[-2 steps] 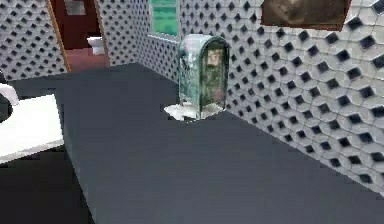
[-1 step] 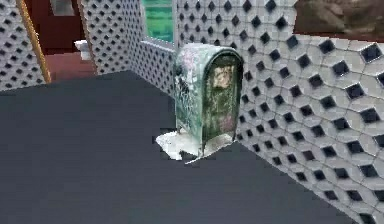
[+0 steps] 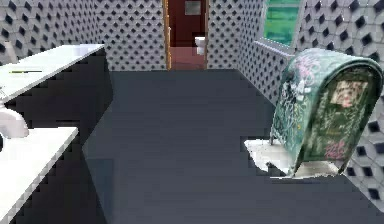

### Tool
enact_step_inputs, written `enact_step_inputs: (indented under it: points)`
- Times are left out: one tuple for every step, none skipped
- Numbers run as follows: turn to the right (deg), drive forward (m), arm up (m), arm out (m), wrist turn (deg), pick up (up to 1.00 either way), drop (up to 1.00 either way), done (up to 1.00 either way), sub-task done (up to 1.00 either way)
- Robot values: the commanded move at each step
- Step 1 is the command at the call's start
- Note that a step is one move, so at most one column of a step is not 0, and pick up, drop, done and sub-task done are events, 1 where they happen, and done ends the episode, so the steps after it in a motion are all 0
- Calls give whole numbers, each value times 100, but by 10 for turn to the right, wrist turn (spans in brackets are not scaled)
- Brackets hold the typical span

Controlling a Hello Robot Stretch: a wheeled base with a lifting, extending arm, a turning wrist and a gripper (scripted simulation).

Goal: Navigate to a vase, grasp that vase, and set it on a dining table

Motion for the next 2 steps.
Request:
enact_step_inputs:
  points:
    - [0, 100, 0, 0, 0, 0, 0, 0, 0]
    - [-30, 0, 0, 0, 0, 0, 0, 0, 0]
